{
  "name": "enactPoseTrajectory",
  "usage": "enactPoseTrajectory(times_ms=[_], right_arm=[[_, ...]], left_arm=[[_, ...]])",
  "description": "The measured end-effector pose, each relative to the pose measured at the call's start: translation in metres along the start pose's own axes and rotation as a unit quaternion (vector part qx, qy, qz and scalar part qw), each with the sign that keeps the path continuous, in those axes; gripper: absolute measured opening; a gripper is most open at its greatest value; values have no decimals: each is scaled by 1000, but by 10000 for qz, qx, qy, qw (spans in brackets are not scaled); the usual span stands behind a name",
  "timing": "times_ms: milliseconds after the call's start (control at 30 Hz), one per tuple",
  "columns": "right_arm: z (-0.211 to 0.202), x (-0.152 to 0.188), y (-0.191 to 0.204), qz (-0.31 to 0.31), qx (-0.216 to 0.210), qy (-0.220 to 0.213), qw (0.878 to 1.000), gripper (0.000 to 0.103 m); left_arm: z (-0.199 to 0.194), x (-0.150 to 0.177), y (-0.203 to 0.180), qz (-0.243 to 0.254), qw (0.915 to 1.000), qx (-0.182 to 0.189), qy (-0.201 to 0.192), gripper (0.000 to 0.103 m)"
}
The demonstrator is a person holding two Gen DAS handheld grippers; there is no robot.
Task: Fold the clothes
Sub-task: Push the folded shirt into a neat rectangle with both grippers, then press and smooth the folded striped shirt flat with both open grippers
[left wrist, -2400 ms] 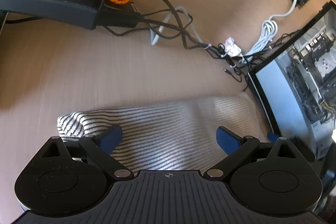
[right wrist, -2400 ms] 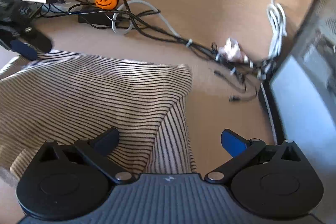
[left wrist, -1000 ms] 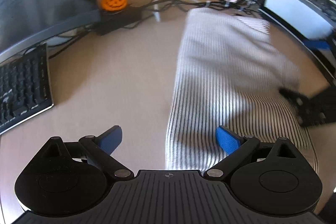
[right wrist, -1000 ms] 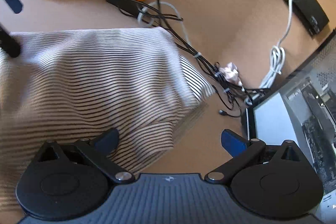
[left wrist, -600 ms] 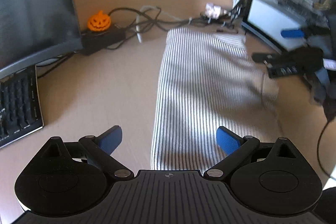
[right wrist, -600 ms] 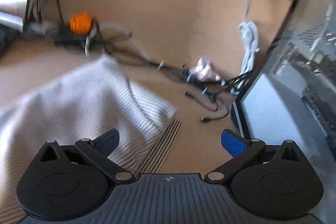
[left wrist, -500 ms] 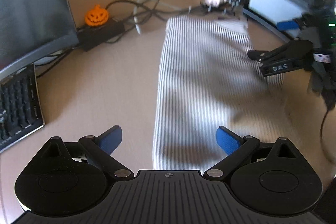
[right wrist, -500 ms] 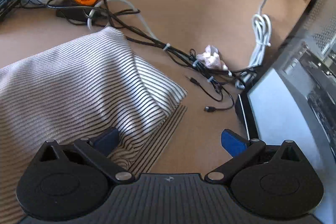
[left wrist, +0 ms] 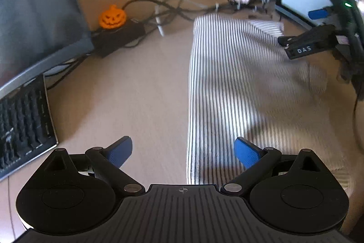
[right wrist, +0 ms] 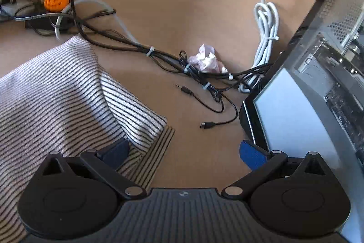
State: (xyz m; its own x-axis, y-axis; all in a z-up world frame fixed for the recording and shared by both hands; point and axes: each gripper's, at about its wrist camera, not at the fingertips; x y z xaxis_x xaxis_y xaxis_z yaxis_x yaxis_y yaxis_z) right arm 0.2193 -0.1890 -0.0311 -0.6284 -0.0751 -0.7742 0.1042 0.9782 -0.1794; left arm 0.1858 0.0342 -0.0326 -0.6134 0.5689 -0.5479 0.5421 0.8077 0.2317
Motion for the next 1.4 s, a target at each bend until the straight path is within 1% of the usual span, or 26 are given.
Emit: enactPoseTrajectory(times_ms=[67,133,233,333,400,467,600,633,867,1000,1400], right_arm=[[3,1,0,60,-17,92,9999,103],[6,2,0,120,-33,184,9998,103],[-15,1,1,423,-785,351,9954,103],[-32,2,4,718,-1522,556,9842,103],[-32,7,12,818,-1869,768,9760,103],[-28,14,24,667,-1853,1012,9752,103],[-16,26,41,449,-1479,1420,9777,103],[-15,25,42,471,-1467,1475,9770,103],[-15,24,42,601,-1505,1577,9741,103],[-4,28,29,1057,-1712,1718,9644,103],[-9,32,31,1048,-1729,1574,9666,103]], left_arm=[[1,4,-3,152,9998,-68,52,99],[-2,7,1,82,10000,-13,47,99],[-6,8,13,-203,9997,150,-49,99],[-7,7,22,-427,9987,237,-134,99],[-7,5,25,-491,9984,238,-163,99],[-5,4,23,-418,9987,234,-146,99],[-3,4,17,-236,9993,265,-121,99],[-3,4,17,-209,9994,264,-112,99],[2,3,14,-143,9995,272,-43,99],[4,3,12,-79,9996,282,-21,99],[7,3,13,13,9996,283,3,99]])
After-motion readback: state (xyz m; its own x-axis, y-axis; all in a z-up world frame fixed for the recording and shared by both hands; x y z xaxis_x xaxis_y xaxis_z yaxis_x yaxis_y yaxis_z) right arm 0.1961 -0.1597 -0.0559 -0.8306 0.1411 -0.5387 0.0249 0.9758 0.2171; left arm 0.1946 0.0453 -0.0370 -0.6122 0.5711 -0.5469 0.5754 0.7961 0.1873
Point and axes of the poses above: each gripper's, at about its wrist camera, not at the fingertips, and z roughly the way its jaws point, y to its left, x to its underside, and after that the axes turned 10 degrees about z, right-handed
